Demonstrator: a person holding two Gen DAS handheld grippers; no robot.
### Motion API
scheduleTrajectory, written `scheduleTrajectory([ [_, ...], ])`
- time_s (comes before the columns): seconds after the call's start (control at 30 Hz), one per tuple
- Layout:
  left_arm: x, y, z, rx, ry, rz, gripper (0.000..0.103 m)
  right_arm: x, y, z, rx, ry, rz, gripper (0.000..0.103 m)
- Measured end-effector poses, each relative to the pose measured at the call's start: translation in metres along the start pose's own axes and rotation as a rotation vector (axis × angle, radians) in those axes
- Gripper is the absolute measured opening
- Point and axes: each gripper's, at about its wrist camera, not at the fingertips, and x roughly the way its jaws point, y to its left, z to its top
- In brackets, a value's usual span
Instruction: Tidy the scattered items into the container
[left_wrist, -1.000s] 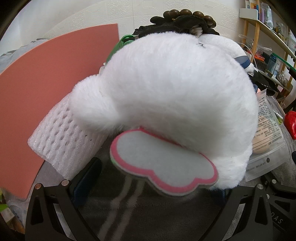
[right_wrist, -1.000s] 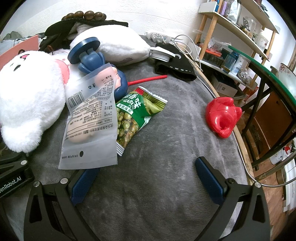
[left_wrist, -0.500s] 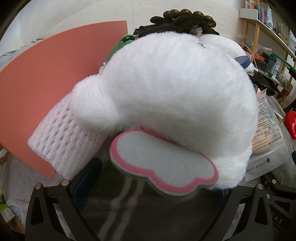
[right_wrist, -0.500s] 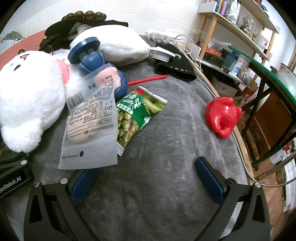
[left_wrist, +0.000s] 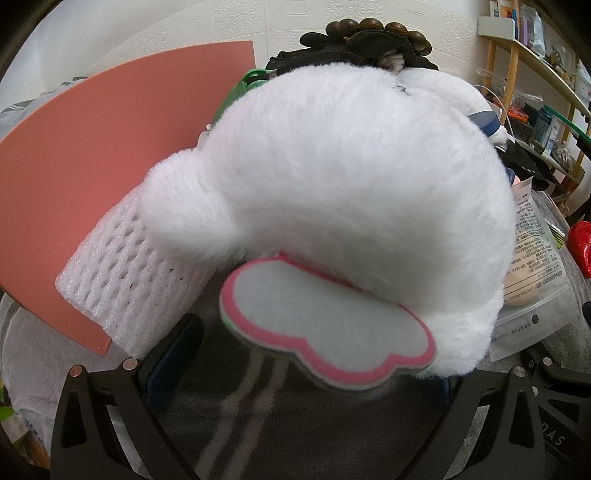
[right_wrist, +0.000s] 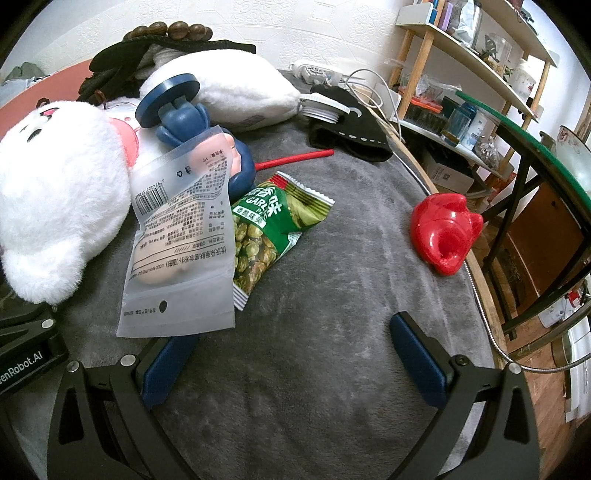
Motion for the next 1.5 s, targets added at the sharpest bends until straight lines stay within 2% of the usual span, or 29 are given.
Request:
scheduleTrajectory([
  [1.5, -0.004, -0.012, 0.002, -0.001, 0.0, 0.001, 0.103, 0.0, 0.0, 0.0, 0.0, 0.0, 0.0, 0.103],
])
